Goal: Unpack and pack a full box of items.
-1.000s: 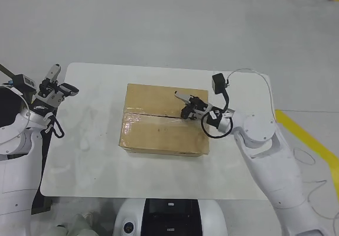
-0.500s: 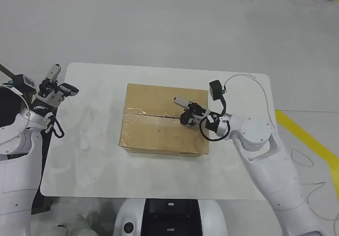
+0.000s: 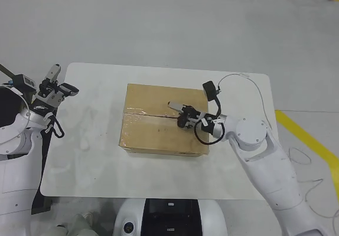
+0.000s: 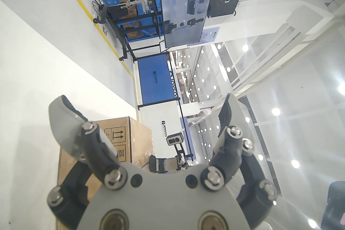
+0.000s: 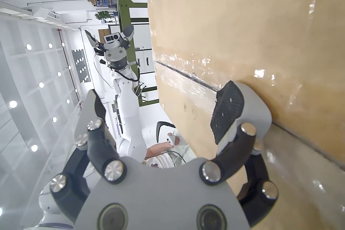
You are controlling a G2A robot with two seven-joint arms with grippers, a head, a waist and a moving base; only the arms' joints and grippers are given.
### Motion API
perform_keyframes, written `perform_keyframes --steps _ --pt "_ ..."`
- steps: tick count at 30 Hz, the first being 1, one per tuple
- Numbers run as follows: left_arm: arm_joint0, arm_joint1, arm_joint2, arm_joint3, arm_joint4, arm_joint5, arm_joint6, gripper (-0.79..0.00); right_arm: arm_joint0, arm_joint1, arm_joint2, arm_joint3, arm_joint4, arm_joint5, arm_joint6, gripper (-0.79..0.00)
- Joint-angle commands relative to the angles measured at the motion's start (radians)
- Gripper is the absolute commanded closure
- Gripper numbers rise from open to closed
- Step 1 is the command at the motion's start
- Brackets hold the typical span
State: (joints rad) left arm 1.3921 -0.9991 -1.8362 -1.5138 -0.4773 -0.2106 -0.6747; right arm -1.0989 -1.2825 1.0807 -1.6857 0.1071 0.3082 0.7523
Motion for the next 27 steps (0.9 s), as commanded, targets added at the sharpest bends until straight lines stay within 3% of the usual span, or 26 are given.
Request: perform_keyframes --steps 1,17,27 --pt "0.0 0.0 0.0 0.0 0.0 0.0 0.0 -0.785 0.005 0.0 -0.009 -0.003 -0.003 -0.001 0.005 -0.785" --pt "0.0 0.0 0.0 0.0 0.0 0.0 0.0 -0.785 0.063 -0.009 -0.061 0.058 0.026 -0.01 0.031 -0.785" --pt "0.0 0.0 0.0 0.0 0.0 0.0 0.0 -0.785 -0.016 0.016 0.021 -0.016 0.001 0.018 0.019 -0.785"
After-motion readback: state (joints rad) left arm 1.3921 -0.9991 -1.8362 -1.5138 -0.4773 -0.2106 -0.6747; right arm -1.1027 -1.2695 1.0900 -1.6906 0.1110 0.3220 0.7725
